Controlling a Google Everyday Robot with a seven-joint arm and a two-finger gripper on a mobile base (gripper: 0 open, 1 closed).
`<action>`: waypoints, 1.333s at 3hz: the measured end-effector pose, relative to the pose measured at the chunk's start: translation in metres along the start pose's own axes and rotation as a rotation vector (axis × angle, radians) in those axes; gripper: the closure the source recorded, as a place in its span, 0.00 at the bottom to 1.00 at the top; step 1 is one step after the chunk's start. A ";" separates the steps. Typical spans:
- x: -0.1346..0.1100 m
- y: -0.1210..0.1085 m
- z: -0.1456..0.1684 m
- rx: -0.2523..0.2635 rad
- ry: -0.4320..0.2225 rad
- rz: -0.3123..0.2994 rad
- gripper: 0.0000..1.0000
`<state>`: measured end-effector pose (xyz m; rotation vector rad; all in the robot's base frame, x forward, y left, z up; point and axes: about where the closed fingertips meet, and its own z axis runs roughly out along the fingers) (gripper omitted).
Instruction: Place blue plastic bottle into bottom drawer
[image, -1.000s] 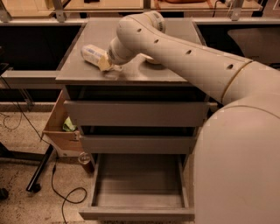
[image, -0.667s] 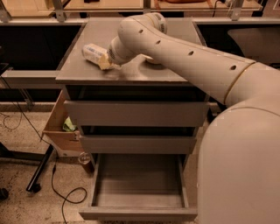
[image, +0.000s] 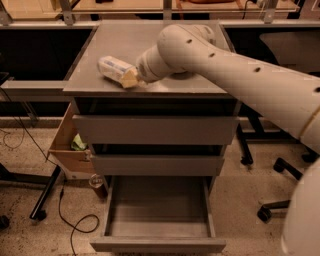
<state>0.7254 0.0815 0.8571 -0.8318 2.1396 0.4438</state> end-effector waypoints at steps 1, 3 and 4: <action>0.029 0.010 -0.035 -0.039 -0.012 0.003 1.00; 0.077 0.041 -0.102 -0.160 -0.062 -0.084 1.00; 0.102 0.055 -0.103 -0.262 -0.020 -0.098 1.00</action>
Offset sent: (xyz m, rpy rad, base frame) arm -0.1261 -0.0682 0.0076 0.0634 -0.0258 0.1422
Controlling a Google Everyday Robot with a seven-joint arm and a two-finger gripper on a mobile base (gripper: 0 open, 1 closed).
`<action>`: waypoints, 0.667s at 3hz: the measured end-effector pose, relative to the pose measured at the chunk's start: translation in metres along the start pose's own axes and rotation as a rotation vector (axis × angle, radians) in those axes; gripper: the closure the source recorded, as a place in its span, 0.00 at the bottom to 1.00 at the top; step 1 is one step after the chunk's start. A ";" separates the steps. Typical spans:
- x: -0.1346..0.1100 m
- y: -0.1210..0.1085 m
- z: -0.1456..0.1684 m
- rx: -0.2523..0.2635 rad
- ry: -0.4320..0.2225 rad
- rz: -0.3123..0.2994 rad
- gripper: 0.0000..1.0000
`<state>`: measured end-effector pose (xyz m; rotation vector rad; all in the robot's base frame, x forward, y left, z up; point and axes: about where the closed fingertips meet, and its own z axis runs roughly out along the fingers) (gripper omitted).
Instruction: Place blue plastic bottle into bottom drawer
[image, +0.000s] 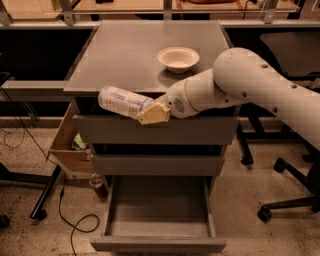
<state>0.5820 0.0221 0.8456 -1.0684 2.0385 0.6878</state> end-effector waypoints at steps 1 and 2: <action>0.043 0.015 0.014 -0.107 0.128 0.055 1.00; 0.094 0.025 0.033 -0.173 0.219 0.177 1.00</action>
Offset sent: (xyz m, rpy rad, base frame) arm -0.0722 -0.0148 -0.1526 -0.0628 0.5190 0.0301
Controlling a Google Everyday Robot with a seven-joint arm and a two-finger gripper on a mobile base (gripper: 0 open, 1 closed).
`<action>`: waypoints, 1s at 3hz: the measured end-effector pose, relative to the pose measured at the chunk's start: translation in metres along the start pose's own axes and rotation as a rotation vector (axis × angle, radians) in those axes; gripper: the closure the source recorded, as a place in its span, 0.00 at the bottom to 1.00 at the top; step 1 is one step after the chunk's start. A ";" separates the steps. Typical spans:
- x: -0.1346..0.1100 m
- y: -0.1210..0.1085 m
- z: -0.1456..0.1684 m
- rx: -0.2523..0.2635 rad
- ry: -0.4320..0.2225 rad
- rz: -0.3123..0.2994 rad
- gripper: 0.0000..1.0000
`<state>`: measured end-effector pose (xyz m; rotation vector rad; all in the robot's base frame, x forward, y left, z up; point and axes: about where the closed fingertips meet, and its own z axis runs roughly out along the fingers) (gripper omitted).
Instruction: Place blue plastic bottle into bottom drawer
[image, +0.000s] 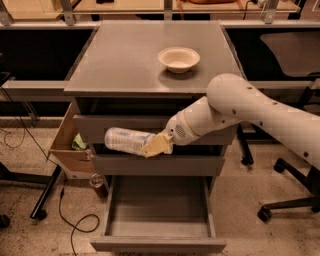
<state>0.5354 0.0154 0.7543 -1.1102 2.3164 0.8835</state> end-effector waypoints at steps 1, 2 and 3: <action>0.045 -0.012 0.036 0.011 0.100 0.154 1.00; 0.087 -0.029 0.077 0.037 0.208 0.331 1.00; 0.120 -0.043 0.114 0.077 0.267 0.502 1.00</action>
Offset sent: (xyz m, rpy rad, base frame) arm -0.0313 -0.0071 -0.1933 -0.2694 0.5851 -0.3927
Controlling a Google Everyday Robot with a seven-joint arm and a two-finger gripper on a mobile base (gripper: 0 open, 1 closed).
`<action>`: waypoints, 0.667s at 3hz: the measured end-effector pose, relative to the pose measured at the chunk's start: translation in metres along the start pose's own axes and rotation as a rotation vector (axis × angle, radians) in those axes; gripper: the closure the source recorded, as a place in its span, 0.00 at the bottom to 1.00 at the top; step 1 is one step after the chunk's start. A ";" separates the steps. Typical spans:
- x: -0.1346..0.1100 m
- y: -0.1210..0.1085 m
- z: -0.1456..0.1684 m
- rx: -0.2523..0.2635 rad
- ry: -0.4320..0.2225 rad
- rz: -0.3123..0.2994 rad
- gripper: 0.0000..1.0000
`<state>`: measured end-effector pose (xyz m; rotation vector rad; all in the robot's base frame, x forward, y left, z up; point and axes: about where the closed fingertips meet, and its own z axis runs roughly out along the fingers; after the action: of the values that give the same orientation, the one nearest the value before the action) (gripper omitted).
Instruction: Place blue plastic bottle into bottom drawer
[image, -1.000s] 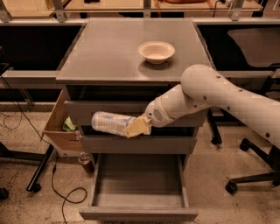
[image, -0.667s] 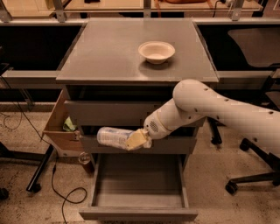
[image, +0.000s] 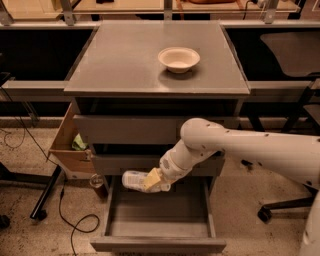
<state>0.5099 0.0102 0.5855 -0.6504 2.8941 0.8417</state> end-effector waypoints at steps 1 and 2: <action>0.000 0.001 0.001 -0.002 0.002 0.044 1.00; 0.000 0.001 0.001 -0.002 0.002 0.044 1.00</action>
Offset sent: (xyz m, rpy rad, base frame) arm -0.0002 0.0013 -0.0008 -0.0032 0.0289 -0.0439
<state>0.5094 0.0118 0.5850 -0.5902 2.9198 0.8489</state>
